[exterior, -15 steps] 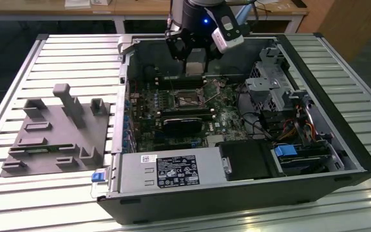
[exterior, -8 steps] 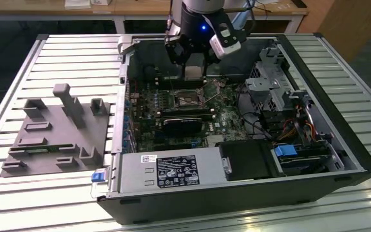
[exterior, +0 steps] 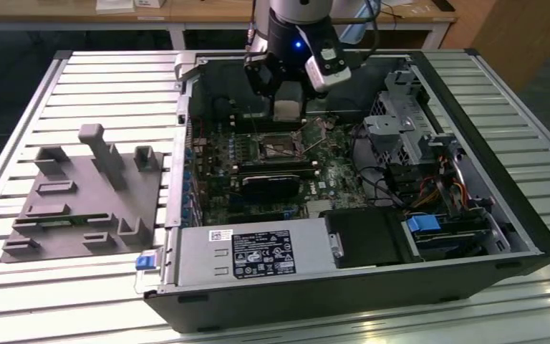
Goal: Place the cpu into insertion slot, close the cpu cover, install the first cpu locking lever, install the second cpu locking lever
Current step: 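Place the cpu into insertion slot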
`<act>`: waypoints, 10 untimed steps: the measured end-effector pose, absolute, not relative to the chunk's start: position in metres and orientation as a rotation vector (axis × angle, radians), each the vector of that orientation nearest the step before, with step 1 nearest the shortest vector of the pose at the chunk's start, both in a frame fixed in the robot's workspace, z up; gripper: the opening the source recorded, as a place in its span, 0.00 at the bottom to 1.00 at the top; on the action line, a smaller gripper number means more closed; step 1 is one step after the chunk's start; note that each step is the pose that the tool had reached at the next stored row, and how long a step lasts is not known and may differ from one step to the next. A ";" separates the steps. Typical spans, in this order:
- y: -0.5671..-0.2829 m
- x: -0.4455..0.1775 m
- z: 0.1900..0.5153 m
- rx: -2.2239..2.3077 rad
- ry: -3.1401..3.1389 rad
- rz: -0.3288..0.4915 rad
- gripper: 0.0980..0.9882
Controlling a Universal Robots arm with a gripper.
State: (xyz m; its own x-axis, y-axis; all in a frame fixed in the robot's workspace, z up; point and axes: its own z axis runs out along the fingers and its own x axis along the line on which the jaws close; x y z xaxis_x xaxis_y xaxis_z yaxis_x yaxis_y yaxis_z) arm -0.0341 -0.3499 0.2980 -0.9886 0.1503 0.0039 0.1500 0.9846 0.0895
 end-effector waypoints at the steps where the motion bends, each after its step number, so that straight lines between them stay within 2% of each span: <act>1: -0.350 -0.034 0.298 0.264 3.124 0.141 0.49; 10: -0.350 -0.034 0.295 0.518 3.084 0.139 0.49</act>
